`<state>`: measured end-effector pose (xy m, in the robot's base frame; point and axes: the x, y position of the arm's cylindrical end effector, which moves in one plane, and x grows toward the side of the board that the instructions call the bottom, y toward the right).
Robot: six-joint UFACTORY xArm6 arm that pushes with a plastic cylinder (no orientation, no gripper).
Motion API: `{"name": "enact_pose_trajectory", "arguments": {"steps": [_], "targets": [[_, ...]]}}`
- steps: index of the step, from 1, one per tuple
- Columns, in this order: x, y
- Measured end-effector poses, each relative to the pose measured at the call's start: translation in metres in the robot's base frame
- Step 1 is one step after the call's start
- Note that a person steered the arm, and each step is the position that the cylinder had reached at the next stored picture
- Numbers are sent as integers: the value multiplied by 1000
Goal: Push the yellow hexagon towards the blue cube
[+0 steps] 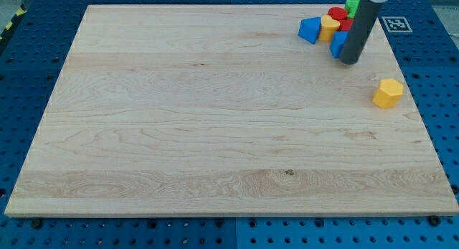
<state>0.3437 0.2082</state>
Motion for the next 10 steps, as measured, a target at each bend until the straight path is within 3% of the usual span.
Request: {"name": "enact_pose_trajectory", "arguments": {"steps": [2, 3, 4, 6, 7, 10], "targets": [[-16, -1], [4, -6], [34, -17], [151, 10], [151, 51], [127, 46]]}}
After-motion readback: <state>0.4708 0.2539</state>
